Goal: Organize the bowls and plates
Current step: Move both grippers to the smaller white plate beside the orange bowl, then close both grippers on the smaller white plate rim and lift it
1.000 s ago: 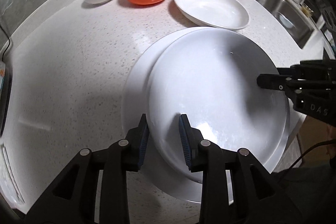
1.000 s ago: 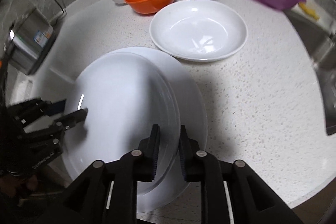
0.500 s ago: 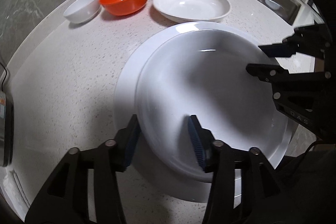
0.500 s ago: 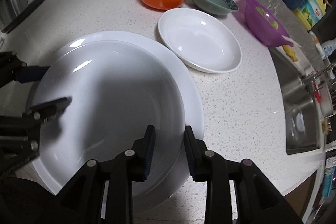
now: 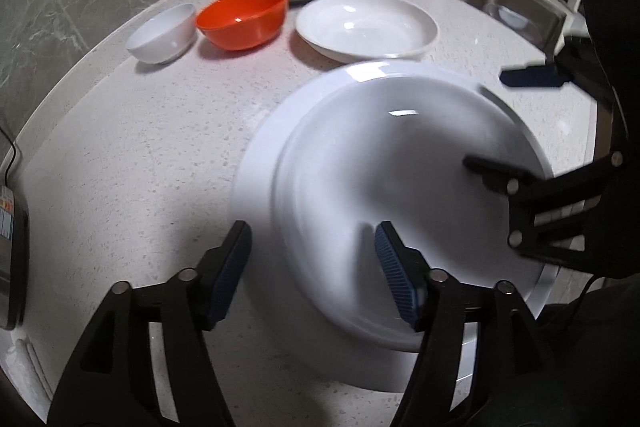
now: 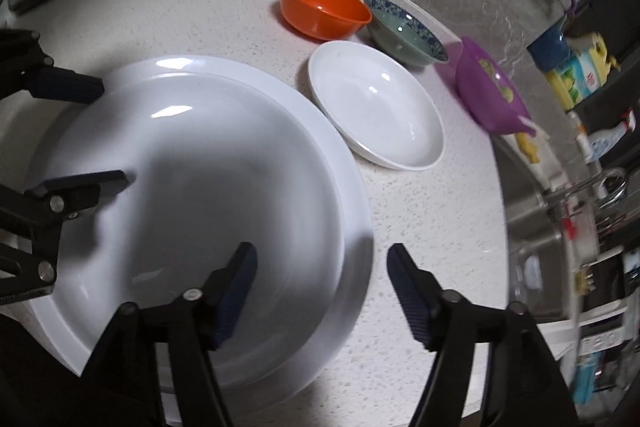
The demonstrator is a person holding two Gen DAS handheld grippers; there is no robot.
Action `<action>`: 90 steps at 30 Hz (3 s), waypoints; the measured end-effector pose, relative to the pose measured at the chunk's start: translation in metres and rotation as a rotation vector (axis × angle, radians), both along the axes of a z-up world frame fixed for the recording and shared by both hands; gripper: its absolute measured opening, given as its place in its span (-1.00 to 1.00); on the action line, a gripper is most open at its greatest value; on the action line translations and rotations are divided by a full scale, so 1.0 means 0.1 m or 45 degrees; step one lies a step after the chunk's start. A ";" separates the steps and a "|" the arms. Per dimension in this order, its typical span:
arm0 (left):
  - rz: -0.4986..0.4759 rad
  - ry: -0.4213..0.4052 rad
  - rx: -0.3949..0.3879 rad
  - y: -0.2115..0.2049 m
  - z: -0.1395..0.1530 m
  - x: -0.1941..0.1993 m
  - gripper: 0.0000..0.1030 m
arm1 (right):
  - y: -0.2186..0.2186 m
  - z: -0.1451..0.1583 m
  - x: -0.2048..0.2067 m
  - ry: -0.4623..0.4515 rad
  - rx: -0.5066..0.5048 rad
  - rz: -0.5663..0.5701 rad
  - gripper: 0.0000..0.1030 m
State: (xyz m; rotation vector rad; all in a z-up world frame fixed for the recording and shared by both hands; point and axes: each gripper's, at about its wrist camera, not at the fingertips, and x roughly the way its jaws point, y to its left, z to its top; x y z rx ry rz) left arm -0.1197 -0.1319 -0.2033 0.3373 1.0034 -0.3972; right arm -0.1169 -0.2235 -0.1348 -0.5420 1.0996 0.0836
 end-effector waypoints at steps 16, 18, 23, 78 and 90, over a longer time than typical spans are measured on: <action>0.486 0.133 -0.308 0.92 0.50 0.51 0.99 | -1.60 0.62 0.31 -0.065 0.993 -0.440 0.81; 0.541 0.179 -0.432 1.05 0.50 0.62 0.99 | -1.88 0.61 0.39 -0.053 1.083 -0.479 0.81; 0.607 0.413 -0.702 1.09 0.32 1.00 0.96 | -2.38 0.49 0.61 0.021 1.326 -0.502 0.80; 0.301 0.761 -0.676 -0.46 -0.38 2.44 -0.80 | -2.13 -0.42 1.99 0.621 1.420 -0.461 -0.77; 0.287 0.751 -0.701 -0.57 -0.14 2.41 -0.80 | -2.22 -0.15 1.99 0.591 1.416 -0.481 -0.77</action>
